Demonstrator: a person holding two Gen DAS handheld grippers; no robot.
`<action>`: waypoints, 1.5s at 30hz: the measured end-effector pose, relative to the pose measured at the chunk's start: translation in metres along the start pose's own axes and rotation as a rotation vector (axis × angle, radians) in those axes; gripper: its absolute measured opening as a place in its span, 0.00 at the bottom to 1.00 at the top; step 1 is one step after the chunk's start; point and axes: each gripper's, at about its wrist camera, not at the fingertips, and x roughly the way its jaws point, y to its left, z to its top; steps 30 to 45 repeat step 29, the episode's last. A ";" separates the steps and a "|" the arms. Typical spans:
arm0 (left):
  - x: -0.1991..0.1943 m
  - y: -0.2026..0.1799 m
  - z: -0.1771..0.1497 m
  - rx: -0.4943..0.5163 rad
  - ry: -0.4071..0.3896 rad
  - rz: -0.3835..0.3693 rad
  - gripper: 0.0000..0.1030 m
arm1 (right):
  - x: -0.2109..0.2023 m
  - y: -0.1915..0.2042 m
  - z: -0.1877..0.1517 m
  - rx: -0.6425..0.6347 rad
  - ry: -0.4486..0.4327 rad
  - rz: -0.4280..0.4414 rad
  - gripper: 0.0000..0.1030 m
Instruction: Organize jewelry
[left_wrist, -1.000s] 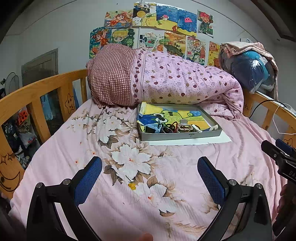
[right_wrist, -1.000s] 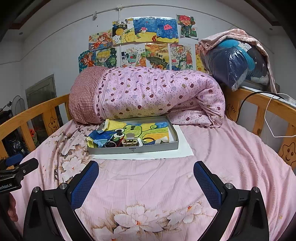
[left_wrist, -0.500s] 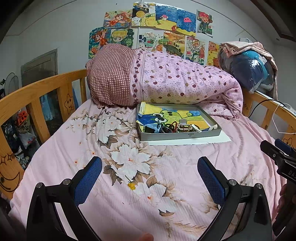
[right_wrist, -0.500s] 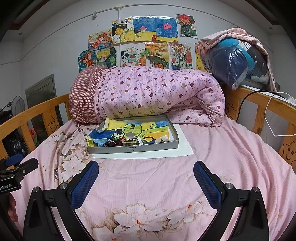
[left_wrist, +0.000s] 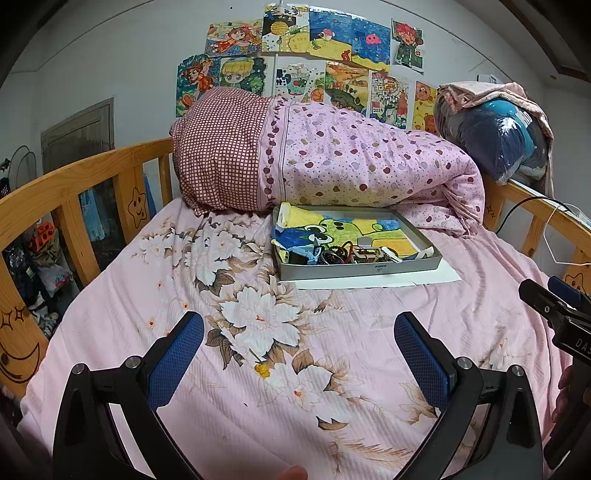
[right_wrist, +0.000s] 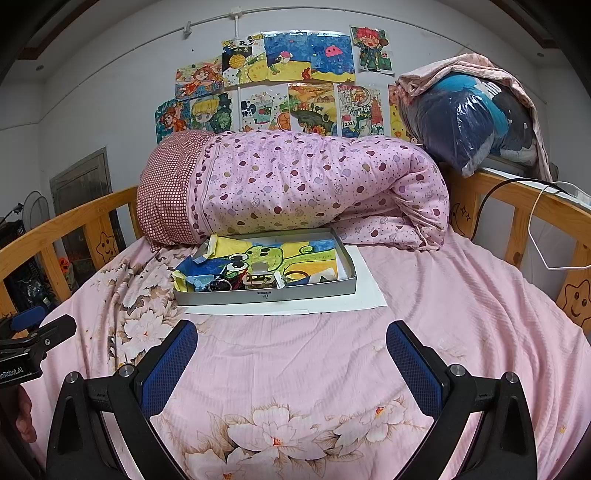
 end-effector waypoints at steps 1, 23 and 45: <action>0.000 0.000 0.000 0.001 0.000 0.000 0.98 | 0.000 0.000 0.000 0.000 0.001 0.000 1.00; 0.005 0.004 -0.001 0.024 0.019 -0.008 0.98 | -0.003 0.003 -0.010 0.001 0.019 -0.004 1.00; 0.008 0.007 -0.001 0.022 0.033 -0.013 0.98 | 0.001 0.005 -0.016 0.000 0.058 -0.009 1.00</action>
